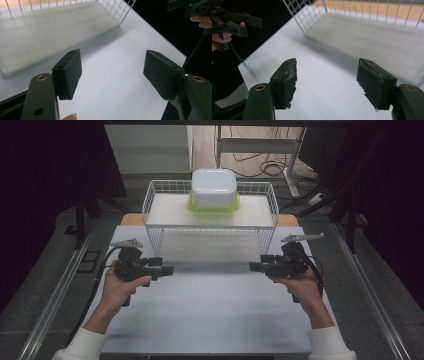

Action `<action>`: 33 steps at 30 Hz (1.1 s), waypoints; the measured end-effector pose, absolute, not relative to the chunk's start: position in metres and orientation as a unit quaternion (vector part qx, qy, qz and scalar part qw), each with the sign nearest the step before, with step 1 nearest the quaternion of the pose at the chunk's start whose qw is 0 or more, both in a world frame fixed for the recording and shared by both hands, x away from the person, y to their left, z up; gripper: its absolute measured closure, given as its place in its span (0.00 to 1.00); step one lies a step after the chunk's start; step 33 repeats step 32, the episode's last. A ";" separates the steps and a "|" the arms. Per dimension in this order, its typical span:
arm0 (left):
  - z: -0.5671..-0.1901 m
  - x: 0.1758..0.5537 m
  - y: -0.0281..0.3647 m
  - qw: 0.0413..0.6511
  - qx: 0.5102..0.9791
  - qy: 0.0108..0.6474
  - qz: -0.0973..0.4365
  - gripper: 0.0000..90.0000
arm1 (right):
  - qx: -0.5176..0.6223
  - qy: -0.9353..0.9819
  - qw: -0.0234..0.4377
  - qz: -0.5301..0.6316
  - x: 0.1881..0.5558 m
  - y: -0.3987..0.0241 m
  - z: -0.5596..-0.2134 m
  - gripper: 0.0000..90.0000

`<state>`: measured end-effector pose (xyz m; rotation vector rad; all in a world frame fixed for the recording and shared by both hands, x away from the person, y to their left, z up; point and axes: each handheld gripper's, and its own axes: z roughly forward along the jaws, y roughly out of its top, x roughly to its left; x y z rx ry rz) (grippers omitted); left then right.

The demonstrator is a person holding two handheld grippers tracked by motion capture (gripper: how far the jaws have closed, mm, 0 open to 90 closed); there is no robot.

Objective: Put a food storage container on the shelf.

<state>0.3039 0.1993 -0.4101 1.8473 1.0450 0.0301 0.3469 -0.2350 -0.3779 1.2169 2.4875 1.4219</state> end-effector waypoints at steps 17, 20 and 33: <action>-0.452 0.296 0.197 0.445 0.773 0.452 0.009 0.34 | 0.414 0.816 -0.001 0.405 0.332 -0.240 -0.442 0.33; -0.454 0.296 0.198 0.442 0.774 0.453 0.011 0.34 | 0.413 0.811 0.002 0.413 0.330 -0.240 -0.440 0.33; -0.457 0.296 0.197 0.437 0.778 0.451 0.027 0.30 | 0.411 0.812 0.023 0.414 0.329 -0.242 -0.441 0.29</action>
